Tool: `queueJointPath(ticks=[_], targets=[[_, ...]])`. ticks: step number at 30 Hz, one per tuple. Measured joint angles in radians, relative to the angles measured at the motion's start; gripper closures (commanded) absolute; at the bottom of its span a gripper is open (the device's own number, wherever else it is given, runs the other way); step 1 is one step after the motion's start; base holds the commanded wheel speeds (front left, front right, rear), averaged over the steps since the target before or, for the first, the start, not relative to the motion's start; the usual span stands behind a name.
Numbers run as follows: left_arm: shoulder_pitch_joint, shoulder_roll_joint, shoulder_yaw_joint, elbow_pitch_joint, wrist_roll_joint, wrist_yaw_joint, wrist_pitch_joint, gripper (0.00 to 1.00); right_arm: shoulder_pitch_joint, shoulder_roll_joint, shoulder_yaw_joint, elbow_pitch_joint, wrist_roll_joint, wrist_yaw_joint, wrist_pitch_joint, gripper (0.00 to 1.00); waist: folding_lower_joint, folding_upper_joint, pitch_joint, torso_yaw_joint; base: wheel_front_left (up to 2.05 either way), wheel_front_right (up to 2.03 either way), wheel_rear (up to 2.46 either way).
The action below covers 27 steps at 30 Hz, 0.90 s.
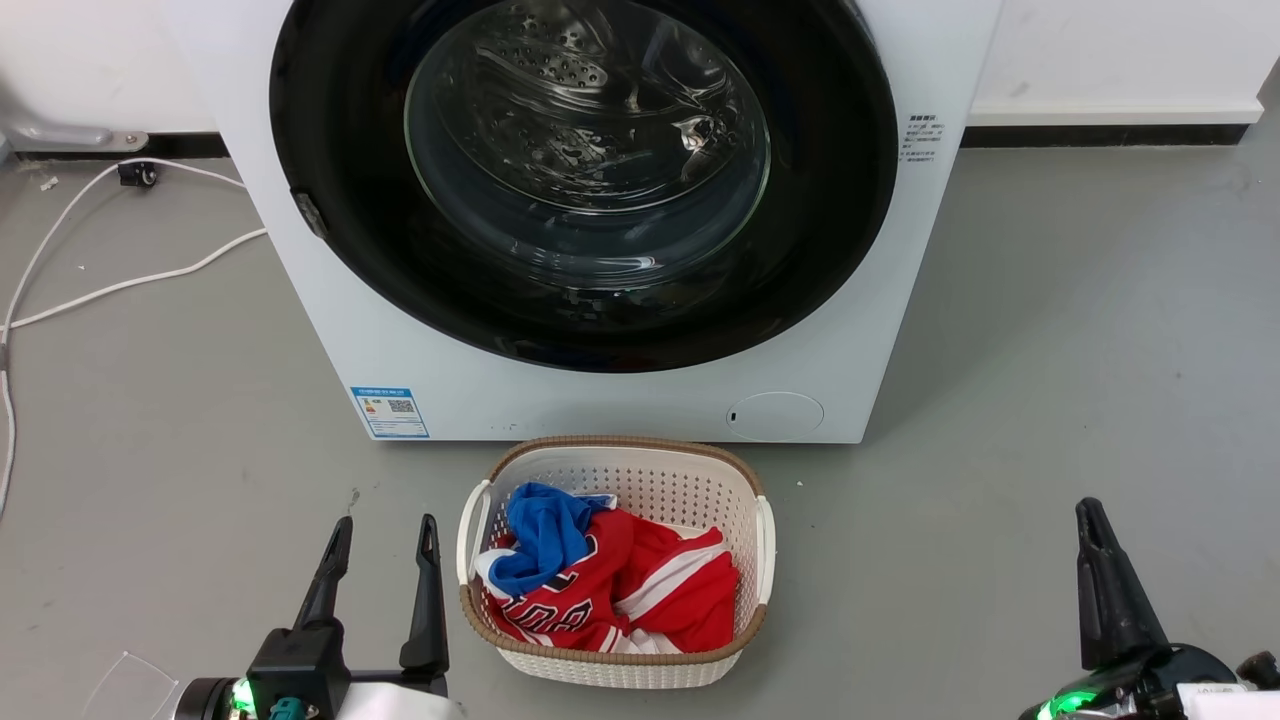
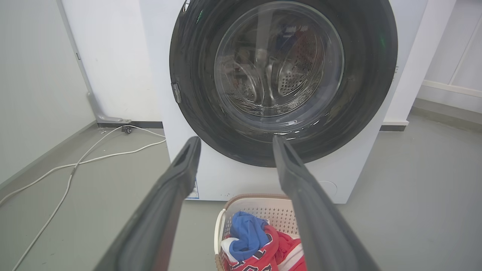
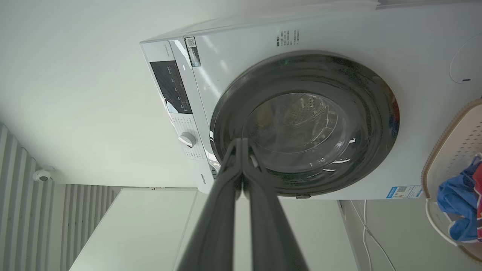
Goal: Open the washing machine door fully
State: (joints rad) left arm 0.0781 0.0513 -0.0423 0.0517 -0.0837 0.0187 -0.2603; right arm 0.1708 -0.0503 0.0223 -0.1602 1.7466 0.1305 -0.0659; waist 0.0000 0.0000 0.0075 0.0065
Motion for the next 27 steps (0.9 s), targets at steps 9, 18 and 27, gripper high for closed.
queueJointPath(ticks=[9,18,27], targets=[[0.0,0.0,-0.001,0.002,0.0,0.003,0.0,0.0,0.017,0.0,-0.006,0.002,-0.023,0.0,0.027,1.0,0.0,0.0,0.002,0.002,0.0,0.0,0.0],[0.0,0.0,-0.001,0.003,0.003,0.007,0.0,0.0,0.018,0.0,0.012,0.011,-0.031,0.0,0.023,1.0,0.0,0.0,0.005,0.002,0.0,0.0,0.0],[-0.01,0.0,-0.006,-0.002,0.011,0.006,0.0,0.0,-0.022,0.0,-0.009,0.057,-0.016,0.0,-0.007,1.0,0.0,0.0,0.031,0.006,0.0,0.0,0.0]])
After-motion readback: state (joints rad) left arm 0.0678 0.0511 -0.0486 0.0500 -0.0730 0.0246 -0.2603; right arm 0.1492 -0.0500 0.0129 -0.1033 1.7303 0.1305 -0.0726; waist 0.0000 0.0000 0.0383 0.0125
